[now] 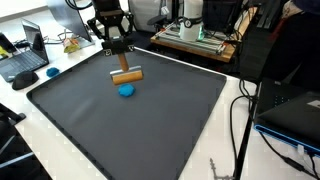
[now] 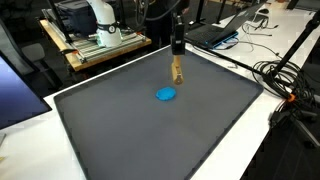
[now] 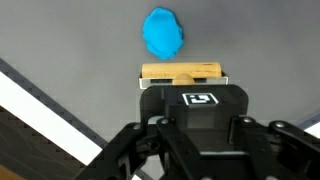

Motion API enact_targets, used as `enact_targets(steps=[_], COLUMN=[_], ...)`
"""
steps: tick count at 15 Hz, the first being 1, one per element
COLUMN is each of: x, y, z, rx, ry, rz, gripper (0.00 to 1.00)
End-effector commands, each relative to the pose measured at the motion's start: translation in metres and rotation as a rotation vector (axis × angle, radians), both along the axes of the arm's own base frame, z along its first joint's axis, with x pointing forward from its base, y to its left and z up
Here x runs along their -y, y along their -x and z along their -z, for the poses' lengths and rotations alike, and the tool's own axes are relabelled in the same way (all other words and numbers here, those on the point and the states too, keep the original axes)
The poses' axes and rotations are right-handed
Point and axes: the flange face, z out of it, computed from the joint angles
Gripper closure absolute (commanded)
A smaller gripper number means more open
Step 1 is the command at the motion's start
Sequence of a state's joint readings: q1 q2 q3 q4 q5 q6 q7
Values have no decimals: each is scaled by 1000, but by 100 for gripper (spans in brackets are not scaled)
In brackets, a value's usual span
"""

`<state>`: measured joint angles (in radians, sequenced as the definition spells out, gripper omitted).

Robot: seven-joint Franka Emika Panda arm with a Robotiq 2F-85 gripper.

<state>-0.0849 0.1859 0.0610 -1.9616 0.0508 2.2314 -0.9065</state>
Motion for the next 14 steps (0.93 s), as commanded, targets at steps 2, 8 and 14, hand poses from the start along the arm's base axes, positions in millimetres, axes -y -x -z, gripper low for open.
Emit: enact_targets(steps=[2,8,14], x=[-13,-9,7], y=[4,-24,-35], z=[-32,-49,-44], rx=[-109,-49,-37], ry=[17,-18,22], rz=[177,510,843], gripper=[78,78,78])
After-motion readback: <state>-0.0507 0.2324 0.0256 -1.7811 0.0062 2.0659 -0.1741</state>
